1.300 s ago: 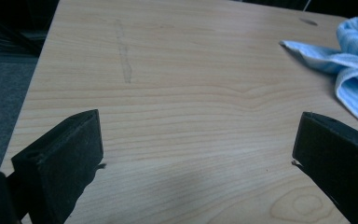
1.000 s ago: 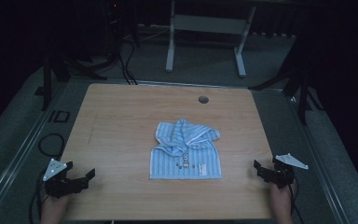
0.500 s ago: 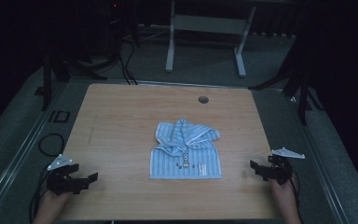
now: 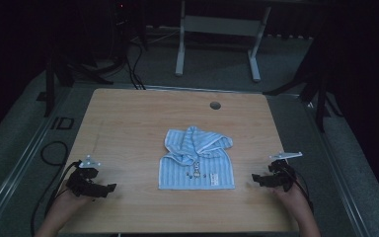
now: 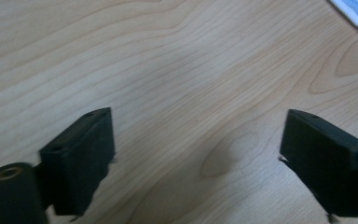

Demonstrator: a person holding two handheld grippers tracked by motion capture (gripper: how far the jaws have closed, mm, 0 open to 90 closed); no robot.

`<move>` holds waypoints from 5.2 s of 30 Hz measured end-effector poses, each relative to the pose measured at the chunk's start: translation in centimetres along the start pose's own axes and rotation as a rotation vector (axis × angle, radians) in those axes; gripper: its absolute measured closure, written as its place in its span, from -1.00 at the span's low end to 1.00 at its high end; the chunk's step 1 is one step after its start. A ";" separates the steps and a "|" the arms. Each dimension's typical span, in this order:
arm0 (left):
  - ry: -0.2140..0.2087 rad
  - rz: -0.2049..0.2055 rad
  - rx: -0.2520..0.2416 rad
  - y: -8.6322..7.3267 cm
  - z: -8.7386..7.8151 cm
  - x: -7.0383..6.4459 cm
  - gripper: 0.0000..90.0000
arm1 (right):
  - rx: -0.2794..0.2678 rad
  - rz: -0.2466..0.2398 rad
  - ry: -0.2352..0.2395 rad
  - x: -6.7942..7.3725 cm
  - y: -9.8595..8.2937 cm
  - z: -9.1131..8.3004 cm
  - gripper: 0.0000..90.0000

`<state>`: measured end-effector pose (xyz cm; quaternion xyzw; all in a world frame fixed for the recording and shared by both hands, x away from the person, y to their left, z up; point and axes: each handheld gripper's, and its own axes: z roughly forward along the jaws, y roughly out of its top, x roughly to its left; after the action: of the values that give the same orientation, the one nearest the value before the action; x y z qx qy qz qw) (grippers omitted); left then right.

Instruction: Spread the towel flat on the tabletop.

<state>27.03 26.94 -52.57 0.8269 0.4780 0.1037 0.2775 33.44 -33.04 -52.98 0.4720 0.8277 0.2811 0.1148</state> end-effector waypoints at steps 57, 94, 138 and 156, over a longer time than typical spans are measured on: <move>-0.094 0.447 0.031 16.7 10.8 -16.4 -0.13 | 0.171 -0.460 0.167 11.6 15.1 8.5 0.23; 0.006 0.253 -0.134 15.1 4.8 -11.1 0.95 | 0.089 -0.326 0.054 5.8 16.2 3.8 0.93; -0.148 0.284 0.016 10.2 7.6 -12.2 0.21 | 0.158 -0.382 0.163 10.3 7.4 3.9 0.52; -0.070 0.262 0.042 14.6 12.3 -10.2 0.21 | 0.187 -0.371 0.100 7.5 11.3 8.2 0.48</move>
<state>37.77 8.20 -53.66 0.8911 0.3578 0.0999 0.2606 41.27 -19.31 -52.63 0.3059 0.9274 0.2002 0.0792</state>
